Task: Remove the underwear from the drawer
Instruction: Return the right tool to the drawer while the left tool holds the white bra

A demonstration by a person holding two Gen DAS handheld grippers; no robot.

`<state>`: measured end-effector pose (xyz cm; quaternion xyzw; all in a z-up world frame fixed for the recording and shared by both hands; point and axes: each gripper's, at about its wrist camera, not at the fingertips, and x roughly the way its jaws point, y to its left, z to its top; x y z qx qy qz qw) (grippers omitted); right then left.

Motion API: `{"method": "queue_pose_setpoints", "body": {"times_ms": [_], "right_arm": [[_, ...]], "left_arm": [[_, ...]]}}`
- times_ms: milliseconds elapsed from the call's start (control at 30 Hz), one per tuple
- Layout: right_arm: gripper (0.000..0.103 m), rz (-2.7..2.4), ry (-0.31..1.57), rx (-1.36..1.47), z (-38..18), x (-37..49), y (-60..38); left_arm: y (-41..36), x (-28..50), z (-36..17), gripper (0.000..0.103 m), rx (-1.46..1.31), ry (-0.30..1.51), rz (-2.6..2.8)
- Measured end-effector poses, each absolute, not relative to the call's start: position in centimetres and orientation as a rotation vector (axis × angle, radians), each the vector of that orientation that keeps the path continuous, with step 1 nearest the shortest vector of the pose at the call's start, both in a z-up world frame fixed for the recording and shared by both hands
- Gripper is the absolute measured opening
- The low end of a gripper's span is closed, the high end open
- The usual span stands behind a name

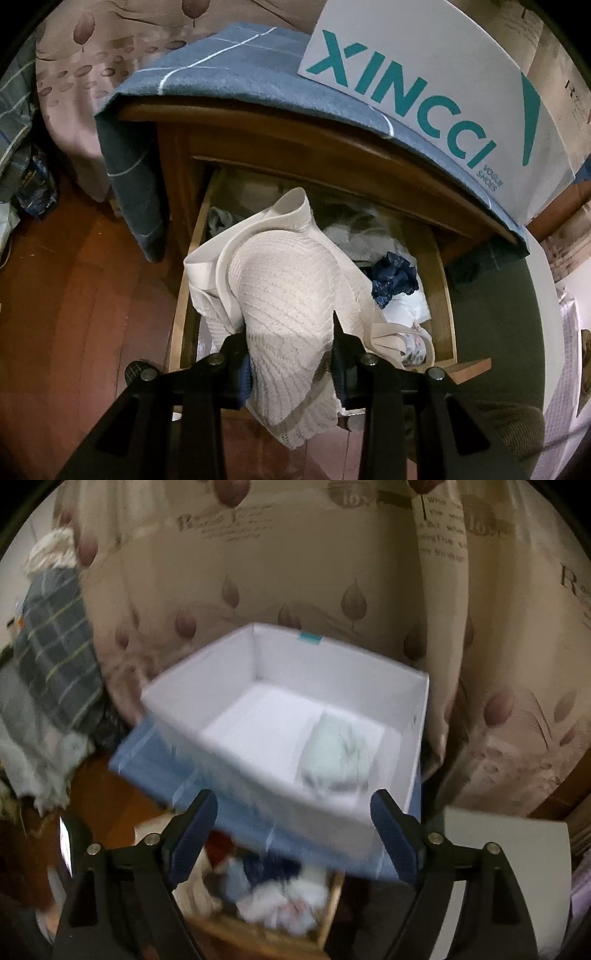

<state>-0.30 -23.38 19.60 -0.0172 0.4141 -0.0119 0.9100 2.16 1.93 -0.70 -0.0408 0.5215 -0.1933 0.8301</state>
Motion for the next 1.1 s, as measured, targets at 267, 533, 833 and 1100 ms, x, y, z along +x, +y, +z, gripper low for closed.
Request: {"method": "queue_pose_setpoints", "body": {"times_ms": [267, 533, 833, 1100], "right_arm": [[0.089, -0.055, 1.064, 0.086, 7.9, -2.2, -24.6], [0.089, -0.091, 1.197, 0.255, -1.4, -0.7, -25.1], [0.089, -0.091, 1.262, 0.253, -4.4, -1.0, -25.2], [0.089, -0.093, 1.281, 0.22, -5.1, -1.2, -25.1]], "left_arm": [[2.6, 2.4, -0.4, 0.033, -0.104, 1.095, -0.4], [2.5, 2.3, 0.4, 0.033, -0.093, 1.092, -0.406], [1.9, 1.1, 2.8, 0.033, -0.06, 1.068, -0.447], [1.8, -0.6, 6.6, 0.033, -0.011, 1.021, -0.475]]}}
